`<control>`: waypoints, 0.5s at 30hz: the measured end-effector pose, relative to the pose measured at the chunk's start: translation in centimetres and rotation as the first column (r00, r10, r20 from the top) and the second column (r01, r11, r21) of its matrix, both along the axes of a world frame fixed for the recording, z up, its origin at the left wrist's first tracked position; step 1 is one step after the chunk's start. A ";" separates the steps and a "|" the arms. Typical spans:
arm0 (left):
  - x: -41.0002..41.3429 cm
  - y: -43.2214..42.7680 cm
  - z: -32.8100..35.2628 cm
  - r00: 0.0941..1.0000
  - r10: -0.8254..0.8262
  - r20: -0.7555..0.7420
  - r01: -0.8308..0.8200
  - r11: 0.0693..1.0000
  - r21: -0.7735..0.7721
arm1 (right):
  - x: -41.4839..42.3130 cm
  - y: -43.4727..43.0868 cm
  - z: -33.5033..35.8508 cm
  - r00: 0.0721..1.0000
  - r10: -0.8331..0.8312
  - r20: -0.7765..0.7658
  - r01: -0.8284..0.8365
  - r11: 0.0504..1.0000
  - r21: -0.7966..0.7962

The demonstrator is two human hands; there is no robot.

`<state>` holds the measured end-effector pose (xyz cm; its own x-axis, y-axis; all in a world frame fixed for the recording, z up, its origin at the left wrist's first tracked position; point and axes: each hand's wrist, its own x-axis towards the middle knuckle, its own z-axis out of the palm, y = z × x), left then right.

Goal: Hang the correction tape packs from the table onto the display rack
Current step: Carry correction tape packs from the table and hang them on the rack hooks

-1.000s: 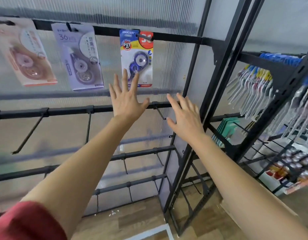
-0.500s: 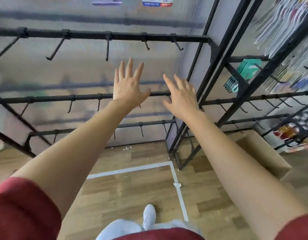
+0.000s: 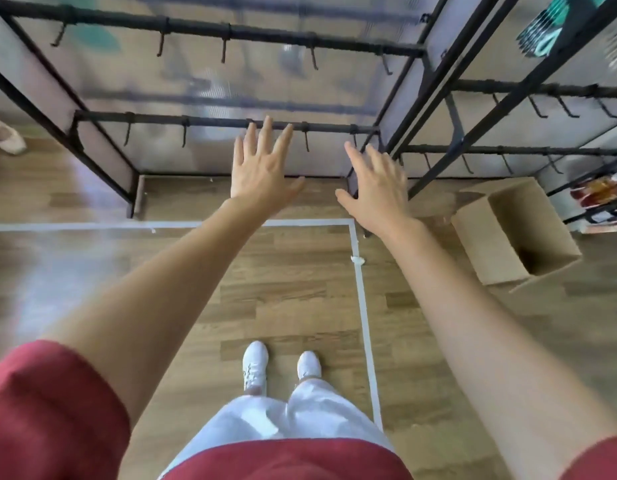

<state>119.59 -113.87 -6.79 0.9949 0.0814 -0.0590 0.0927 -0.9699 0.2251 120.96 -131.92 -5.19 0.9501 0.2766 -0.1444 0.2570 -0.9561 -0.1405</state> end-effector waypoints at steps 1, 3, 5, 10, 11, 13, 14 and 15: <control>-1.3 0.1 -0.7 1.000 0.019 -0.014 -0.019 1.000 -0.010 | -0.9 0.0 -0.5 1.000 0.014 -0.019 -0.014 1.000 0.004; -4.0 0.0 -2.1 0.997 0.075 -0.036 -0.076 0.997 -0.028 | -2.7 0.0 -1.5 0.997 0.056 -0.047 -0.055 0.998 0.010; -6.9 -0.4 -3.3 0.989 0.137 -0.053 -0.140 0.989 -0.050 | -4.5 -0.1 -2.5 0.992 0.107 -0.070 -0.107 0.994 0.008; -14.5 -2.2 -5.2 0.963 0.252 -0.100 -0.259 0.963 -0.068 | -9.9 -1.0 -4.4 0.969 0.205 -0.135 -0.205 0.979 0.014; -16.1 -2.7 -5.5 0.955 0.272 -0.118 -0.281 0.957 -0.070 | -11.2 -1.0 -4.7 0.962 0.219 -0.161 -0.219 0.975 0.019; -19.5 -3.6 -6.0 0.938 0.316 -0.145 -0.329 0.941 -0.075 | -13.8 -0.7 -5.0 0.945 0.256 -0.201 -0.257 0.966 0.024; -21.1 -3.9 -6.3 0.928 0.338 -0.153 -0.353 0.932 -0.079 | -15.1 -0.4 -5.1 0.936 0.281 -0.212 -0.282 0.959 0.023; -22.7 -4.0 -6.4 0.918 0.363 -0.160 -0.379 0.922 -0.081 | -16.3 0.0 -5.2 0.926 0.308 -0.219 -0.311 0.950 0.020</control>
